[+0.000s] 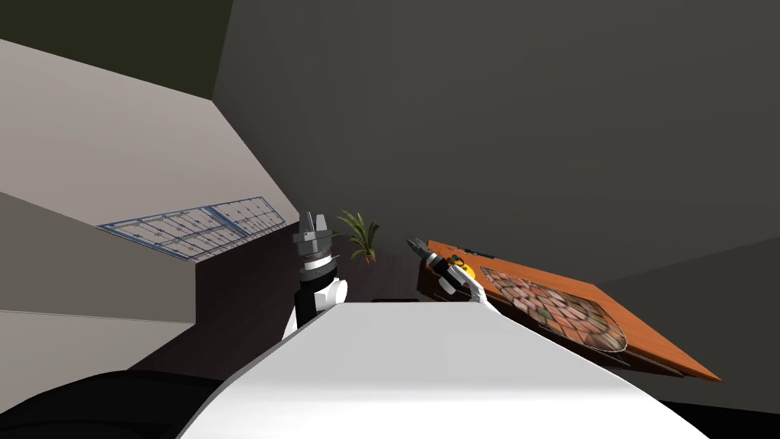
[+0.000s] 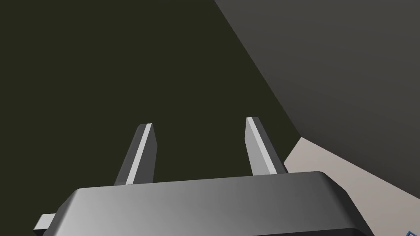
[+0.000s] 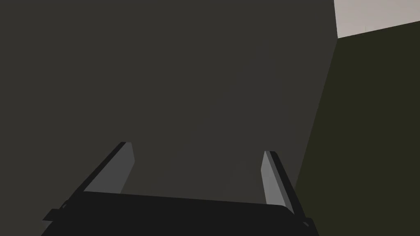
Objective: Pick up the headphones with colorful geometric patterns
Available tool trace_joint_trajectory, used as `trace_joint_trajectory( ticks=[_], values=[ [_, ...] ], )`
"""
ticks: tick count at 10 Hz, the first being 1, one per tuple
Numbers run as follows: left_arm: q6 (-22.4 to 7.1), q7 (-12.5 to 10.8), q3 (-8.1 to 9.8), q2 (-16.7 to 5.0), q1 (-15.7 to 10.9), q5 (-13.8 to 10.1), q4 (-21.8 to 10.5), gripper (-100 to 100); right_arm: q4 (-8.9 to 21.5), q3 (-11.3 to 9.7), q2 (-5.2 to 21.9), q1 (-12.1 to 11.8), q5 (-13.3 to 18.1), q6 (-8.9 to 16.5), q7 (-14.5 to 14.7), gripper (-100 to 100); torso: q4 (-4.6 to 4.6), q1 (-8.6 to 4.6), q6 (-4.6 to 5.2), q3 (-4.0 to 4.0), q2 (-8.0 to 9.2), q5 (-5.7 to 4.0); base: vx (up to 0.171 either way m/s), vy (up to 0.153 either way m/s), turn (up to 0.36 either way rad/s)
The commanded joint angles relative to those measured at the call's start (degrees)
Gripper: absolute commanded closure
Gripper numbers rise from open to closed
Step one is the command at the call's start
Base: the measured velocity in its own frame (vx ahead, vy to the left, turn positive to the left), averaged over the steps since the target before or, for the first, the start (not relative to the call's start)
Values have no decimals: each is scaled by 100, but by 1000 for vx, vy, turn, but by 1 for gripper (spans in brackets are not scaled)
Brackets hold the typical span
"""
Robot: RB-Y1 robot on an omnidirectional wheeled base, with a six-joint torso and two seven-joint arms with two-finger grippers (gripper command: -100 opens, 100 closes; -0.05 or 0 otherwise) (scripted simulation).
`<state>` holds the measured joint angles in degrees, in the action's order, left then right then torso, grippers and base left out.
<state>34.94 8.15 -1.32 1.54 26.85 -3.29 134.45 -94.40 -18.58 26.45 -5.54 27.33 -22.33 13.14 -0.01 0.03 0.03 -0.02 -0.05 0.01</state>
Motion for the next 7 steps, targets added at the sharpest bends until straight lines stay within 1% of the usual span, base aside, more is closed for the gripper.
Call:
trace_joint_trajectory(
  ticks=[1,2,3,4,5,6,7],
  values=[
    [0,0,0,0,0,0,0,0,286,-135,185,108,258,86,203,-100,0,0,0,0,0,0,17,23,24],
    [0,0,0,0,0,0,0,0,336,-135,185,108,258,86,203,-100,-1,0,0,-1,-1,0,16,21,7],
    [0,0,0,0,0,0,0,0,538,-247,334,194,478,150,392,-100,0,1,-1,-1,-3,0,27,29,14],
    [0,0,0,0,0,0,0,0,626,-247,334,194,478,150,392,-100,-1,3,0,-3,-6,0,27,25,7],
    [0,0,0,0,0,0,0,0,792,-356,487,270,693,218,581,-100,-1,2,0,-4,-6,0,38,30,9],
    [0,0,0,0,0,0,0,0,1047,-461,641,337,879,289,770,-100,-2,3,0,-6,-10,0,65,40,4],
    [0,0,0,0,1,0,0,0,1203,-461,641,337,901,289,770,-100,-4,5,0,-10,-18,1,48,30,-4]
  ],
)
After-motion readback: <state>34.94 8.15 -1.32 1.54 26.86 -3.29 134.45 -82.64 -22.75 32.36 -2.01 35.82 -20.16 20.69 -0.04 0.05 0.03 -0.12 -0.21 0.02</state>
